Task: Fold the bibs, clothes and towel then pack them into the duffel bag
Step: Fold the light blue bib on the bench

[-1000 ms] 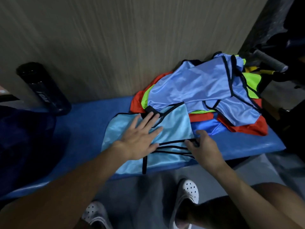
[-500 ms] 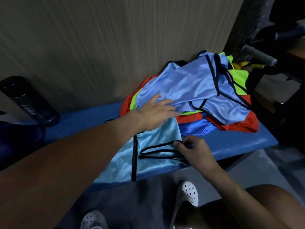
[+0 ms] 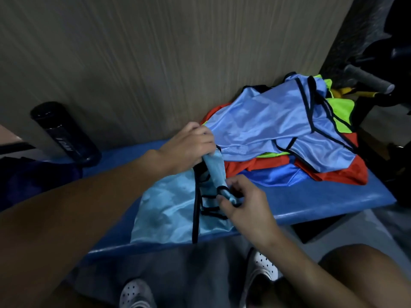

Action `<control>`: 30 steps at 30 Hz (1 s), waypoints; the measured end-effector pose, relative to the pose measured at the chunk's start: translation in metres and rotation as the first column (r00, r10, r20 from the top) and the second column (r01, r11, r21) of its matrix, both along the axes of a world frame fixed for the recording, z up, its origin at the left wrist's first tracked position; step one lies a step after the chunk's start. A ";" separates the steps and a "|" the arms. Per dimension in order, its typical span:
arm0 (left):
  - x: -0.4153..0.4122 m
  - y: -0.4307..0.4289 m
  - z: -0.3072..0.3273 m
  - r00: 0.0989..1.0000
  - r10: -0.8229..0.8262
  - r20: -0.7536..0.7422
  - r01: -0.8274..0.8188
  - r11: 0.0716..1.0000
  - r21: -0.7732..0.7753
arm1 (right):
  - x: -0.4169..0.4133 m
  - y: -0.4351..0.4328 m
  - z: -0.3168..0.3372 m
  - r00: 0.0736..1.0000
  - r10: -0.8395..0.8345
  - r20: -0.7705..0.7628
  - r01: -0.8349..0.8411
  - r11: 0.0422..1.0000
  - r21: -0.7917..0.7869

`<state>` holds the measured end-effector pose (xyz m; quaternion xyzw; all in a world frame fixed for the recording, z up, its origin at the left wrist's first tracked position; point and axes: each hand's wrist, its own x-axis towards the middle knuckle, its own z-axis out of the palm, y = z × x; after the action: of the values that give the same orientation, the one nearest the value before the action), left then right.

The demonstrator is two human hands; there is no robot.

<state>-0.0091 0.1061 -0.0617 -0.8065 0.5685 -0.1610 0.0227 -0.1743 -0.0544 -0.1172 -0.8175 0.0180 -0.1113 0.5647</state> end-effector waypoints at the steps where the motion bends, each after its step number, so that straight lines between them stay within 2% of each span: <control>1: 0.000 0.009 0.001 1.000 0.028 0.006 -0.028 1.000 0.006 | 0.001 0.010 0.000 1.000 0.016 0.010 -0.016 1.000 -0.005; 6: -0.002 0.063 -0.003 0.990 0.140 0.008 -0.140 0.990 -0.020 | 0.004 0.067 0.000 0.989 0.144 0.044 -0.141 0.988 -0.059; 9: -0.003 0.095 -0.008 0.979 0.204 0.026 -0.204 0.979 -0.012 | 0.003 0.098 -0.004 0.953 0.301 0.020 -0.300 0.953 -0.052; 12: -0.003 0.129 -0.022 0.953 0.302 0.005 -0.302 0.953 0.018 | -0.006 0.122 -0.006 0.835 0.542 -0.096 -0.536 0.840 0.083; 14: -0.004 0.147 -0.036 0.930 0.366 0.025 -0.367 0.928 0.066 | -0.010 0.126 -0.005 0.806 0.580 -0.121 -0.563 0.814 0.144; 16: -0.006 0.159 -0.048 0.893 0.447 -0.040 -0.446 0.894 0.043 | -0.008 0.125 -0.004 0.863 0.504 -0.044 -0.493 0.857 0.148; 19: -0.013 0.153 -0.056 0.750 0.531 -0.394 -0.606 0.790 -0.089 | 0.006 0.110 -0.011 0.984 0.168 0.058 -0.166 0.985 -0.037; 21: -0.016 0.141 -0.055 0.649 0.477 -0.593 -0.646 0.757 -0.097 | 0.011 0.098 -0.014 0.998 -0.064 -0.028 0.057 0.978 -0.202; 22: -0.016 0.136 -0.055 0.588 0.445 -0.676 -0.652 0.755 -0.070 | 0.011 0.093 -0.013 0.981 -0.136 -0.138 0.095 0.959 -0.268; 24: -0.015 0.127 -0.057 0.461 0.415 -0.784 -0.660 0.752 0.010 | 0.011 0.087 -0.016 0.914 -0.179 -0.364 0.062 0.948 -0.312; 26: -0.015 0.121 -0.062 0.375 0.420 -0.826 -0.680 0.731 0.062 | 0.010 0.086 -0.017 0.883 -0.145 -0.446 -0.012 0.944 -0.330; 28: -0.016 0.120 -0.067 0.347 0.443 -0.827 -0.711 0.699 0.076 | 0.012 0.088 -0.020 0.880 -0.118 -0.460 -0.077 0.920 -0.385; 30: -0.019 0.122 -0.068 0.362 0.508 -0.782 -0.730 0.676 0.101 | 0.015 0.089 -0.022 0.882 -0.090 -0.462 -0.120 0.906 -0.407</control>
<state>-0.0279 0.2286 -0.1299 -0.9432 0.1446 0.1390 -0.2649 -0.1589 0.0349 -0.1395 -0.9228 0.1233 0.0936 0.3529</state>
